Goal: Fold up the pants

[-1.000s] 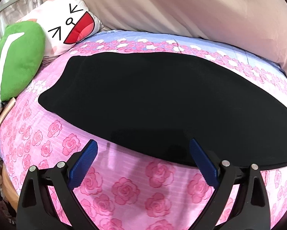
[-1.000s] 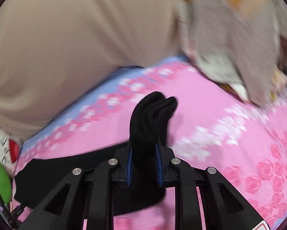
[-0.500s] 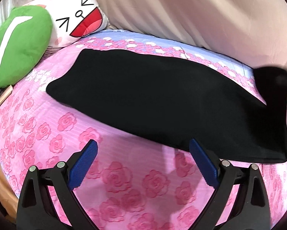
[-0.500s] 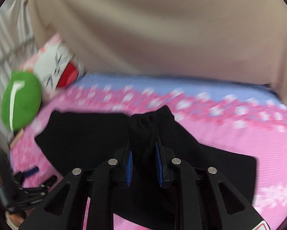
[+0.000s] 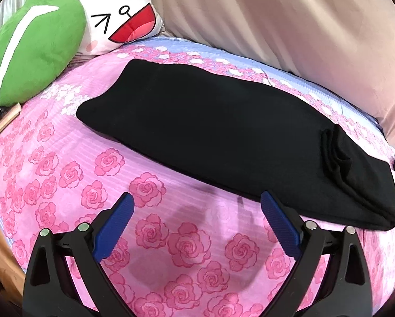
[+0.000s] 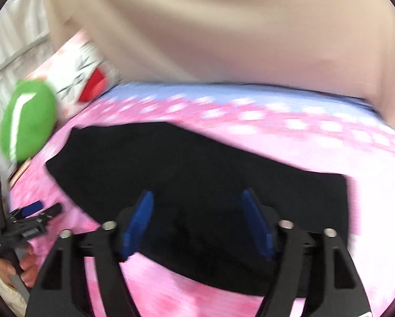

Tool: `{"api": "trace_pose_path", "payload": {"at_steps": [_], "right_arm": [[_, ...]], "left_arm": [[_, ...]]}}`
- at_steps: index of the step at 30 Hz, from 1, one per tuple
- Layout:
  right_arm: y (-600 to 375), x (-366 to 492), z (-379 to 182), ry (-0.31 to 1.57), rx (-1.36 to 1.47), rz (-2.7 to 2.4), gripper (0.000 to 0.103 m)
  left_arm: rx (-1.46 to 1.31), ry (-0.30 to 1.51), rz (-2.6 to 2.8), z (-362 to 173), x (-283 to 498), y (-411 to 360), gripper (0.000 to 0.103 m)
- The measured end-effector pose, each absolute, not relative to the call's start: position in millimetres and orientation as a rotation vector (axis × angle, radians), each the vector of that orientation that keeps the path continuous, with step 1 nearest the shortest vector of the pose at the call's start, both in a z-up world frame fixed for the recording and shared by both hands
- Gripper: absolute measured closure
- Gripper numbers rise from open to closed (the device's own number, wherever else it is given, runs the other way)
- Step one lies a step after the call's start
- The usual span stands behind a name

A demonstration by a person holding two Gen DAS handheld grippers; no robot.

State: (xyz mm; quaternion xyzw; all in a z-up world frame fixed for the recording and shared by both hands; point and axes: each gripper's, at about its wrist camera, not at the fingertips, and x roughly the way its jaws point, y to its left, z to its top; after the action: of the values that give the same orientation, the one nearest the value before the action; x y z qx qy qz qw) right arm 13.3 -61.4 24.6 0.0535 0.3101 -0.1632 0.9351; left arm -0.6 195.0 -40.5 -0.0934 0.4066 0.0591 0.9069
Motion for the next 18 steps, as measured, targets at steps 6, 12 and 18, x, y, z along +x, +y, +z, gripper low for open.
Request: {"api": "trace_pose_path", "payload": {"at_steps": [6, 12, 18], "right_arm": [[-164, -71, -8, 0.684, 0.337, -0.568, 0.030], [-189, -79, -46, 0.645, 0.544, -0.433, 0.042], [-164, -71, -31, 0.624, 0.460, -0.397, 0.086]], "left_arm": [[-0.198, 0.850, 0.130, -40, 6, 184, 0.008], [-0.178, 0.886, 0.112, -38, 12, 161, 0.008], [-0.148, 0.886, 0.132, -28, 12, 145, 0.008]]}}
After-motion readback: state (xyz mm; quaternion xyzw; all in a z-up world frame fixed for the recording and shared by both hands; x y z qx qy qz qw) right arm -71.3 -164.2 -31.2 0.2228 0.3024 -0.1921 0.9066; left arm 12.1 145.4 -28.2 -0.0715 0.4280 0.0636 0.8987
